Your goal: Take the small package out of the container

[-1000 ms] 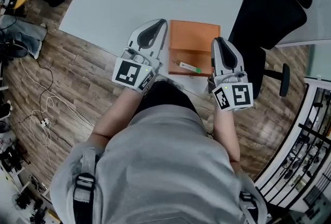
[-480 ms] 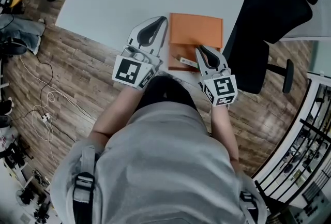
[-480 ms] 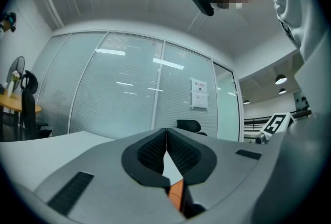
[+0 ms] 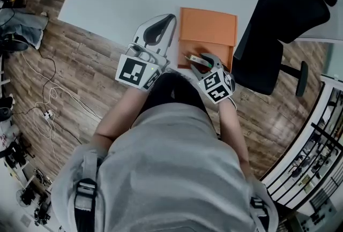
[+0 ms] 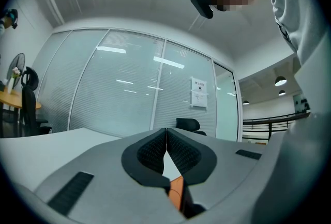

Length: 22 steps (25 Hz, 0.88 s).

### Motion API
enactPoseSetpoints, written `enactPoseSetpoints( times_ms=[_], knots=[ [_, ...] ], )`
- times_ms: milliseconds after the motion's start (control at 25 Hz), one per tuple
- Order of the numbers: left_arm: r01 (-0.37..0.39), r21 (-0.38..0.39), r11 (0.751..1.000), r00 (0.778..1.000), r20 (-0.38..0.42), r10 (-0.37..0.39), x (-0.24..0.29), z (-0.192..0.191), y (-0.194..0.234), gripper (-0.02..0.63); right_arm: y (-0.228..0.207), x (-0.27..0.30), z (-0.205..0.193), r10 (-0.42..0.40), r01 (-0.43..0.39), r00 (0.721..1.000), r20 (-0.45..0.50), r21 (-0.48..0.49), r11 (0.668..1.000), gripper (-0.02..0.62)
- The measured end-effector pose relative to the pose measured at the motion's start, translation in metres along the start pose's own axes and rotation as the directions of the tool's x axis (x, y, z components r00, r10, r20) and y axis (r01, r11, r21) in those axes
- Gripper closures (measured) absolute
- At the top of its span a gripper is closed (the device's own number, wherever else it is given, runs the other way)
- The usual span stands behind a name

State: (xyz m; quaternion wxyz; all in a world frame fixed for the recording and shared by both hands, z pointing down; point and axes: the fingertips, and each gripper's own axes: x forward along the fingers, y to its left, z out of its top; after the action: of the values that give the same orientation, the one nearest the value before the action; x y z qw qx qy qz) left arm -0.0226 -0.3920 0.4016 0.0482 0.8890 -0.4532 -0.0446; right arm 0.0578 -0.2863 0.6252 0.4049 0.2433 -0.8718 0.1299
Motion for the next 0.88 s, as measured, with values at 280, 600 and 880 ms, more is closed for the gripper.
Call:
enactPoseSetpoints(
  times_ms=[280, 600, 880],
  knots=[
    [-0.013, 0.006, 1.0, 1.0, -0.003, 0.013, -0.005, -0.001, 0.004, 0.586, -0.001, 0.019, -0.027, -0.061, 0.023, 0.985, -0.163, -0.221, 0.975, 0.426],
    [-0.041, 0.023, 0.999, 0.999, 0.002, 0.041, -0.013, -0.003, 0.013, 0.586, -0.007, 0.014, -0.015, -0.071, 0.058, 0.994, -0.082, -0.151, 0.987, 0.477],
    [-0.051, 0.041, 0.998, 0.998, 0.023, 0.05, -0.014, 0.014, 0.016, 0.586, -0.037, -0.033, 0.034, -0.11, 0.091, 0.979, 0.17, 0.117, 0.989, 0.479]
  ],
)
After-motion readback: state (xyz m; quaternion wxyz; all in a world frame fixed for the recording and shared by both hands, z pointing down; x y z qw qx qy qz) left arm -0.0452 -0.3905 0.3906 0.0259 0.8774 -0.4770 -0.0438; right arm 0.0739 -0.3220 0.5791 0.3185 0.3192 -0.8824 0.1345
